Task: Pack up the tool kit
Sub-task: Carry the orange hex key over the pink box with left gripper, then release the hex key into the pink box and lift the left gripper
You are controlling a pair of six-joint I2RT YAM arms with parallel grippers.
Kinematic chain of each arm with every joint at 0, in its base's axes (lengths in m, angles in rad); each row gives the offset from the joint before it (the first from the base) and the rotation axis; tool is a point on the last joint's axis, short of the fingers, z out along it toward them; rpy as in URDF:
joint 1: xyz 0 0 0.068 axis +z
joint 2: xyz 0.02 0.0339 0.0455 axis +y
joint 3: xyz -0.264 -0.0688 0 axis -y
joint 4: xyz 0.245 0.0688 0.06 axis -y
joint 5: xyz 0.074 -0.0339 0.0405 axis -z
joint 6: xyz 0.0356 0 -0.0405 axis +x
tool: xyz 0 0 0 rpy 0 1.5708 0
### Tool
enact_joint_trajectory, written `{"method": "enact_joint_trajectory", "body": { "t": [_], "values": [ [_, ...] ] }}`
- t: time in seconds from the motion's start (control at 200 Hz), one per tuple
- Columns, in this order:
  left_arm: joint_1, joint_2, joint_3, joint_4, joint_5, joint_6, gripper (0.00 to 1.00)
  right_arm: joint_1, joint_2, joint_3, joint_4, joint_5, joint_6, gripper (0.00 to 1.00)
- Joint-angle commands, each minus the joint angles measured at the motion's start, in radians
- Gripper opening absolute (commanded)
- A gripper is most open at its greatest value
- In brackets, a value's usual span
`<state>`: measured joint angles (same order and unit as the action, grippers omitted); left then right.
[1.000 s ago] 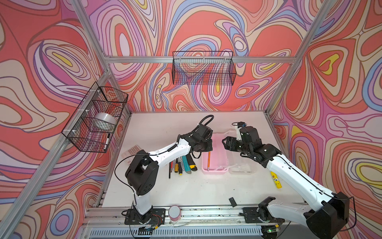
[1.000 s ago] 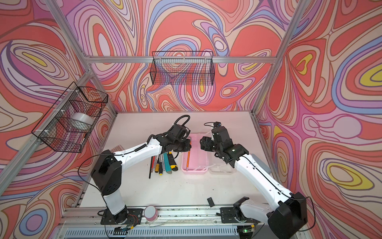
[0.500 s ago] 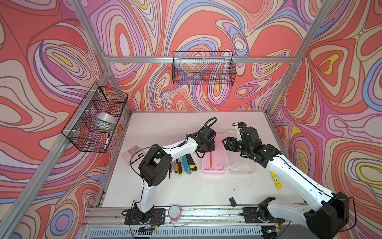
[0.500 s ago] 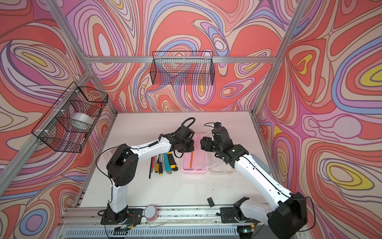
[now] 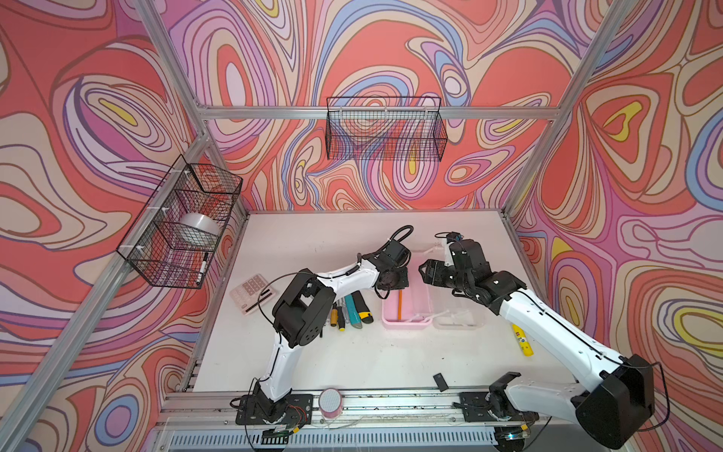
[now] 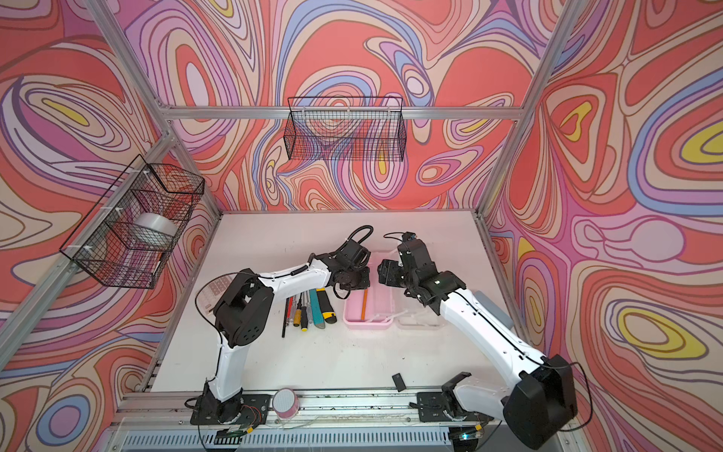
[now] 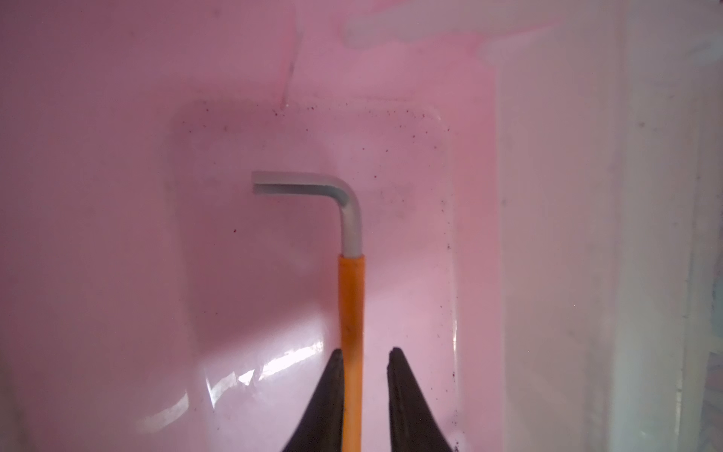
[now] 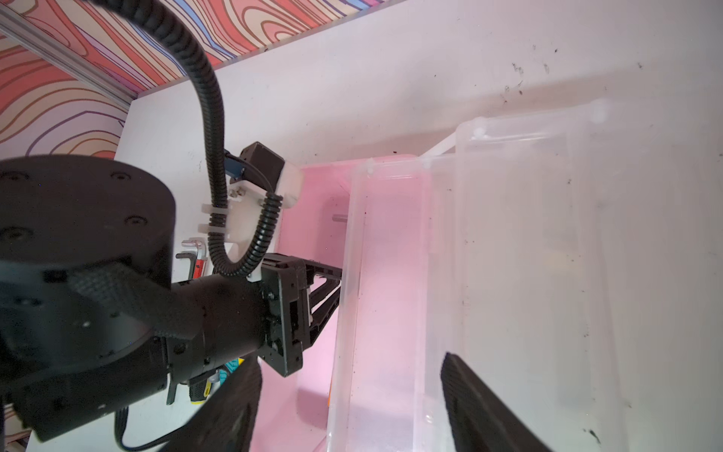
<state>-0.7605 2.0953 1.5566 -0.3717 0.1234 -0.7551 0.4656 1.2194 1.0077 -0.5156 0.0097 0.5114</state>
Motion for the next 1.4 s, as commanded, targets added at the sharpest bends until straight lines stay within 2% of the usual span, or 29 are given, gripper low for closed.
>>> {"method": "enact_joint_trajectory", "body": {
  "t": [0.0,0.215,0.516,0.611,0.691,0.876,0.961,1.162,1.292,1.397],
  "values": [
    [-0.003,0.013,0.017,-0.011,-0.01,-0.011,0.31,-0.004,-0.01,0.011,-0.004,0.012,-0.003,0.76],
    [-0.002,-0.074,-0.017,0.014,-0.034,0.04,0.44,-0.003,-0.018,0.06,-0.033,0.006,-0.03,0.76],
    [-0.003,-0.287,-0.066,-0.051,-0.049,0.114,0.47,-0.004,0.005,0.153,-0.045,-0.02,-0.085,0.75],
    [-0.003,-0.389,-0.133,-0.047,-0.052,0.154,0.48,-0.004,0.002,0.156,-0.04,-0.036,-0.095,0.74],
    [-0.003,-0.508,-0.214,-0.037,-0.102,0.179,0.49,-0.002,0.002,0.162,-0.051,-0.048,-0.104,0.74],
    [0.01,-0.685,-0.283,-0.205,-0.266,0.272,0.52,0.019,-0.014,0.139,-0.038,-0.05,-0.077,0.71],
    [0.046,-0.746,-0.319,-0.255,-0.291,0.278,0.53,0.043,-0.011,0.14,-0.038,-0.04,-0.061,0.71],
    [0.19,-0.911,-0.502,-0.202,-0.199,0.213,0.55,0.114,0.003,0.166,-0.061,-0.001,-0.049,0.71],
    [0.235,-0.955,-0.561,-0.216,-0.233,0.208,0.55,0.14,0.002,0.152,-0.057,0.005,-0.035,0.7],
    [0.31,-0.95,-0.612,-0.211,-0.194,0.197,0.51,0.165,0.007,0.129,-0.043,0.019,-0.012,0.7]
  ]
}}
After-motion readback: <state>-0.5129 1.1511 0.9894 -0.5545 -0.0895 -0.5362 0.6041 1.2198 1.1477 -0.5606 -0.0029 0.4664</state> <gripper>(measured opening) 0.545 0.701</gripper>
